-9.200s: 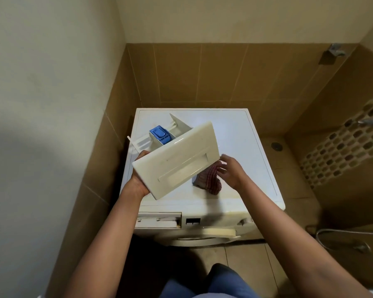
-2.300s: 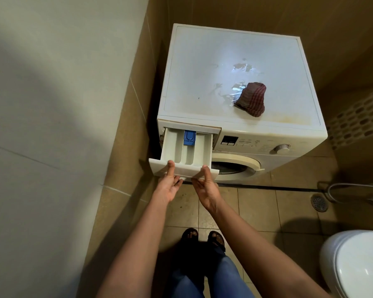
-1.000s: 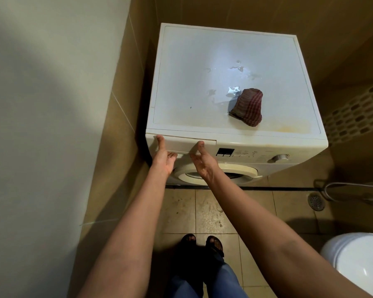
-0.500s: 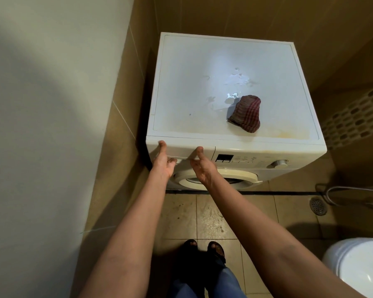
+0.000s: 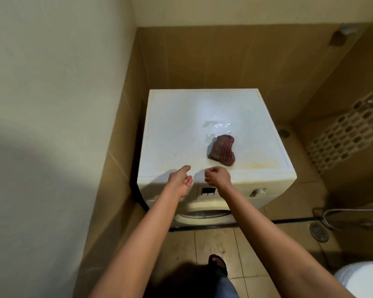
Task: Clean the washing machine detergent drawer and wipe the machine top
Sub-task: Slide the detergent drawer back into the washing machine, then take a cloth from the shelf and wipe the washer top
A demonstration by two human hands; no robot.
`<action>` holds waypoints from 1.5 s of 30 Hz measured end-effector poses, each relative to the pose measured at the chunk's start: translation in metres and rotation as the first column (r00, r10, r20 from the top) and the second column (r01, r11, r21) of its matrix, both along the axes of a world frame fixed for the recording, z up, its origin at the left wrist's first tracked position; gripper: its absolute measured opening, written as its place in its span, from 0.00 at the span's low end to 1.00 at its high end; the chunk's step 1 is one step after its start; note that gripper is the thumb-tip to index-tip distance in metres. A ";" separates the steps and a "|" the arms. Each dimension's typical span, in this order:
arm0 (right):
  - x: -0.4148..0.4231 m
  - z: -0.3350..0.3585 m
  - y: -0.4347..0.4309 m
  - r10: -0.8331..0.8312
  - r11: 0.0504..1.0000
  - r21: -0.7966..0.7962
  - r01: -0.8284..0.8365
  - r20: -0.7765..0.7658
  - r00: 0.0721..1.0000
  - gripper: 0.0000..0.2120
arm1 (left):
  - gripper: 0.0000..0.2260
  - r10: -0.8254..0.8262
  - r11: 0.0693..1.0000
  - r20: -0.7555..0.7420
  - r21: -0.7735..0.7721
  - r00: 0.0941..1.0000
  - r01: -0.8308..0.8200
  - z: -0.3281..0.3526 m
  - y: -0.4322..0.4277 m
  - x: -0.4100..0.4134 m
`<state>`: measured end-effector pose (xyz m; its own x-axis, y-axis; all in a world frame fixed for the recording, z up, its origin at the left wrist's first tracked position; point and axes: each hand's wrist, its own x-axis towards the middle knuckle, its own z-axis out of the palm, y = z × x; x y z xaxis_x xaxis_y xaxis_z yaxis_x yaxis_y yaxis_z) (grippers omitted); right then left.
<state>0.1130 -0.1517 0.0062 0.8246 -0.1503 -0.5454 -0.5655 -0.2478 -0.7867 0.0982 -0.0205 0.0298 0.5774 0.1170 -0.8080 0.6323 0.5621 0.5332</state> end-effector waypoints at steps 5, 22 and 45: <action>0.038 0.027 -0.052 0.017 0.955 -0.294 0.033 0.168 0.986 0.07 | 0.12 -0.116 0.992 0.025 0.058 0.993 0.114 0.013 -0.024 0.026; 0.116 0.024 -0.091 0.111 0.992 -0.081 -0.097 0.203 0.973 0.03 | 0.16 -0.172 0.968 0.001 0.184 0.985 0.169 0.012 -0.060 0.104; 0.091 0.085 -0.126 0.237 0.970 -0.061 -0.236 0.463 0.854 0.34 | 0.17 -0.605 0.786 0.468 0.223 0.644 0.577 0.075 -0.108 0.126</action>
